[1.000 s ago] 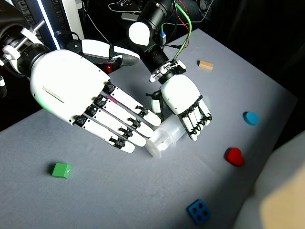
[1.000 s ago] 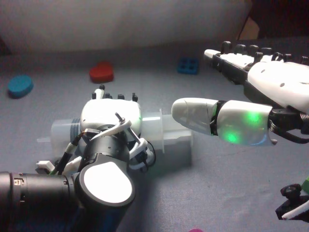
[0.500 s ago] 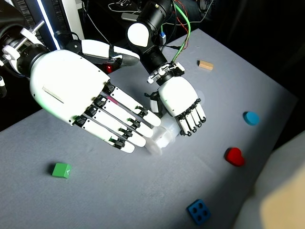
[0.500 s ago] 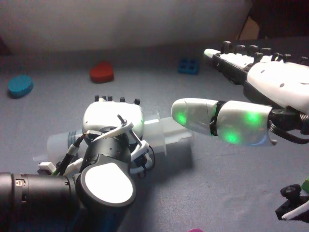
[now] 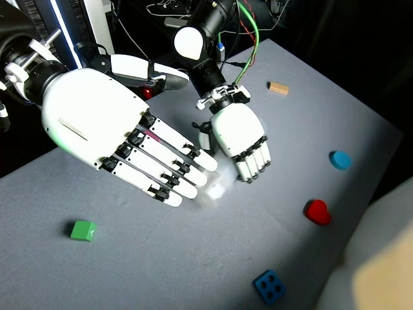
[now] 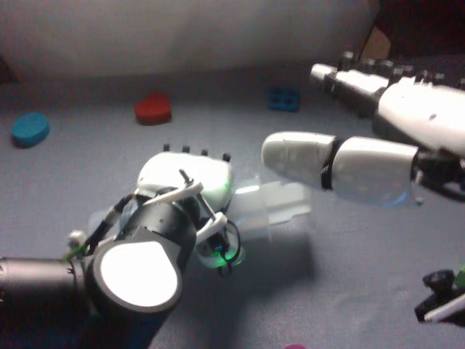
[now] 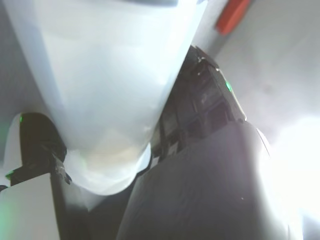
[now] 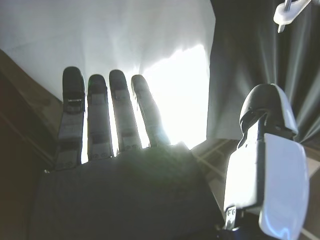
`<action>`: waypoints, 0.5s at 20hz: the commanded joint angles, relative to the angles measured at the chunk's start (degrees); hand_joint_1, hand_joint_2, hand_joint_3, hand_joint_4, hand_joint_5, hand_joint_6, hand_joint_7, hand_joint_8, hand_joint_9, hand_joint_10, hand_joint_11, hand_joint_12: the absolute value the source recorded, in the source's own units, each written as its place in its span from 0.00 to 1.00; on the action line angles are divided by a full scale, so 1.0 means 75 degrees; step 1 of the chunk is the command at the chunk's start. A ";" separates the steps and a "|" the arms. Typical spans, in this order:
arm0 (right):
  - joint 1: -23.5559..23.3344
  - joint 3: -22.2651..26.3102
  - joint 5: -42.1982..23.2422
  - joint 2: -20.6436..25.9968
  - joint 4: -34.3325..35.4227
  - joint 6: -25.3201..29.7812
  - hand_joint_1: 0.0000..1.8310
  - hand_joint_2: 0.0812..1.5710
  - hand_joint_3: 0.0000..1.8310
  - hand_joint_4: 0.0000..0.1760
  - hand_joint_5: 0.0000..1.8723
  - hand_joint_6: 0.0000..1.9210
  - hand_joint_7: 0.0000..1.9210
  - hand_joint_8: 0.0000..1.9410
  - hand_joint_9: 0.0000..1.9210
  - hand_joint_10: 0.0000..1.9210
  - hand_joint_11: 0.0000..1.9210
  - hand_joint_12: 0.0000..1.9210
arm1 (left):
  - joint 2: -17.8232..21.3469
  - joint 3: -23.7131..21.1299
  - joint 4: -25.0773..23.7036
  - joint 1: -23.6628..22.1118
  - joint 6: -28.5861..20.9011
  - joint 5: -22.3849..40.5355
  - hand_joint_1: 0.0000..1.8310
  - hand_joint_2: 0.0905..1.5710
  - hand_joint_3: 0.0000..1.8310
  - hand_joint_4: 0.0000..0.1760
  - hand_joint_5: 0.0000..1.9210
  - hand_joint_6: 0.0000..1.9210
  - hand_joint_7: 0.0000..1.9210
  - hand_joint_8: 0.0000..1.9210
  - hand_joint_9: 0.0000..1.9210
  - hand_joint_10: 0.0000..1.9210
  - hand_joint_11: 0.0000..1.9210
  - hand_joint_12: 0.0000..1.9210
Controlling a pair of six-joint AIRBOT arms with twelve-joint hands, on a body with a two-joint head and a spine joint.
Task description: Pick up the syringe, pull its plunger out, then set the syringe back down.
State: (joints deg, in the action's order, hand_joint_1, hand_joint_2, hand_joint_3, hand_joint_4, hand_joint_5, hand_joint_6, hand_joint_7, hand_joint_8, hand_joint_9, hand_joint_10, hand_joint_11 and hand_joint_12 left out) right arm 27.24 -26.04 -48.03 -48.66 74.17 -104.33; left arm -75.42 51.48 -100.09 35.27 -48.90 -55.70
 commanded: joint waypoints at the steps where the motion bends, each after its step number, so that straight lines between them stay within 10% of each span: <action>1: -0.0126 0.0019 -0.0368 0.0029 -0.0559 0.0156 0.00 0.59 0.00 0.00 0.03 0.00 0.06 0.00 0.05 0.00 0.00 0.33 | 0.0150 -0.0026 -0.1026 -0.0167 0.0045 -0.0308 0.80 0.81 0.00 0.00 0.25 0.79 0.32 0.85 0.30 0.84 0.28 0.93; 10: 0.0670 -0.1053 -0.0156 0.0430 -0.4862 0.3195 0.00 0.59 0.00 0.00 0.03 0.00 0.06 0.00 0.05 0.00 0.00 0.34 | 0.1349 -0.0460 -0.1858 -0.0917 0.0719 0.0857 0.80 0.81 0.00 0.00 0.24 0.80 0.33 0.85 0.31 0.84 0.27 0.92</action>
State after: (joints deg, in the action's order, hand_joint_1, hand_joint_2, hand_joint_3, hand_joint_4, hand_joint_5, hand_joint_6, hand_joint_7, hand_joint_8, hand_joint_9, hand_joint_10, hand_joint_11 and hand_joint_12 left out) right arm 32.82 -34.11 -45.63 -45.47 39.42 -80.51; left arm -65.41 48.10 -108.90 29.28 -43.97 -46.70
